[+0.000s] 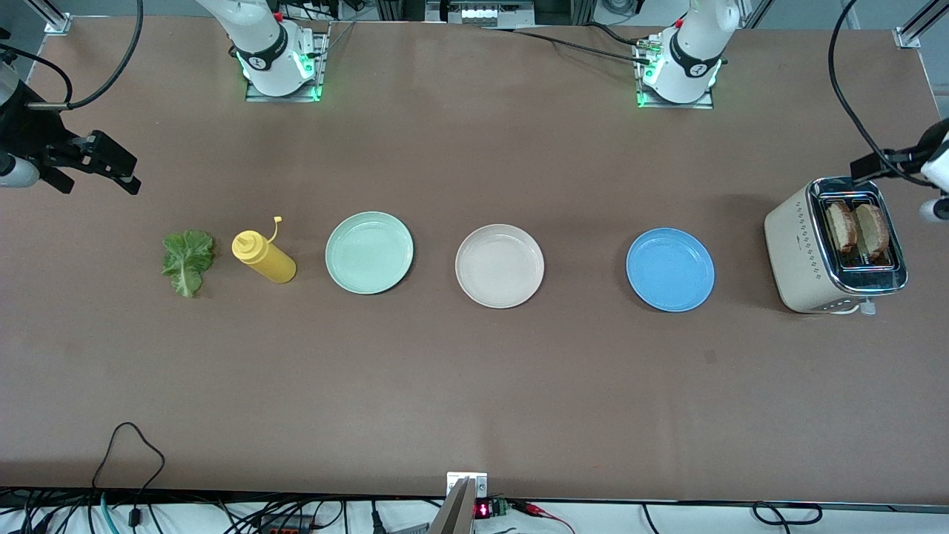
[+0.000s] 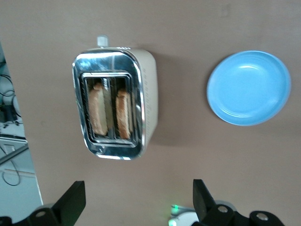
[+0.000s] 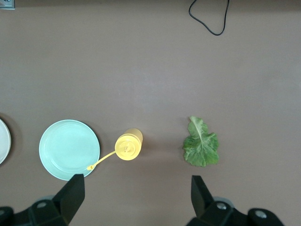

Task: Make sandwich in beige plate with both arms
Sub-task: 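Move the left gripper to the toaster above the bread slices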

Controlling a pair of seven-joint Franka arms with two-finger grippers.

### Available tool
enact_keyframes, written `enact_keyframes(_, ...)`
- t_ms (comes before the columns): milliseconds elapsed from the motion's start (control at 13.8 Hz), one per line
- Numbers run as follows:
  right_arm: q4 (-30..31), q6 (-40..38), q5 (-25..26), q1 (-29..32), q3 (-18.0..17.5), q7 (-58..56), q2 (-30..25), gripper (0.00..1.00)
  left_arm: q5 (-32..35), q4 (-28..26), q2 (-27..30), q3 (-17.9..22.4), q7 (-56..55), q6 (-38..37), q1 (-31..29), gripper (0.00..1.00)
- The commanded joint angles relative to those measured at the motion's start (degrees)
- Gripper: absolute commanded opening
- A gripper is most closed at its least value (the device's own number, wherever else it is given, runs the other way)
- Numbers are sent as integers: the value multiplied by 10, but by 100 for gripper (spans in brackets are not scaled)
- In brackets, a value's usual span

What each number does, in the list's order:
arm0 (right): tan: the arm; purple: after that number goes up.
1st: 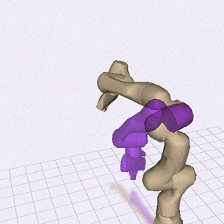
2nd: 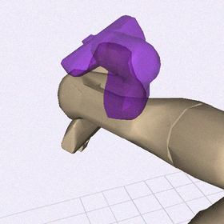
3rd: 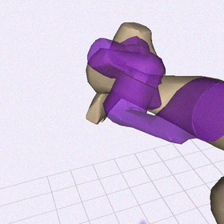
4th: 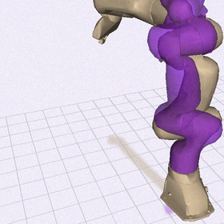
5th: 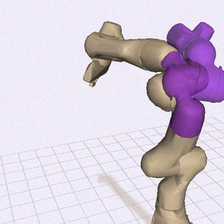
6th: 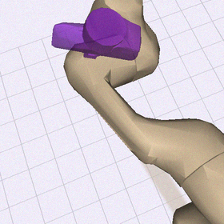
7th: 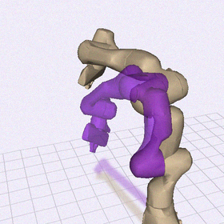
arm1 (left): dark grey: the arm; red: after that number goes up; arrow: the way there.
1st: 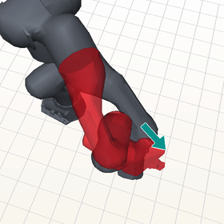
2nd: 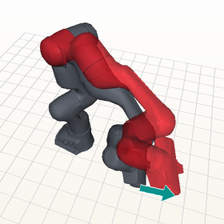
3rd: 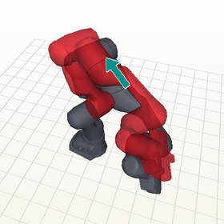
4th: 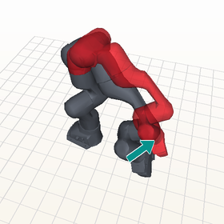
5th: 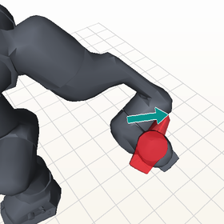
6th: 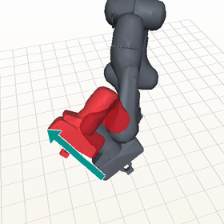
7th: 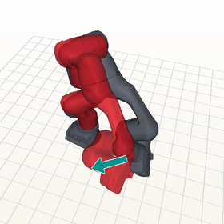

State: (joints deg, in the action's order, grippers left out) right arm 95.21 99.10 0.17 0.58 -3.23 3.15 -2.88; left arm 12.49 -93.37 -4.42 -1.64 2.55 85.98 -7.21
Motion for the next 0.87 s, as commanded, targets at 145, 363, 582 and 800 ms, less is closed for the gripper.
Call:
enact_keyframes(145, 14, 0, 1, 2, -4, 7, -16, 100, 16, -156, 19, -6, 73, 195, -74, 100)
enact_keyframes(363, 14, 0, 1, 1, -4, 7, -17, 100, 16, -224, 20, -6, 73, 292, -83, 100)
enact_keyframes(582, 14, 0, 1, 1, -4, 7, -20, 100, 16, -282, 20, -6, 74, 370, -96, 93)
enact_keyframes(800, 14, 0, 1, 2, -4, 7, -20, 100, 16, -312, 20, -6, 75, 392, -105, 70)
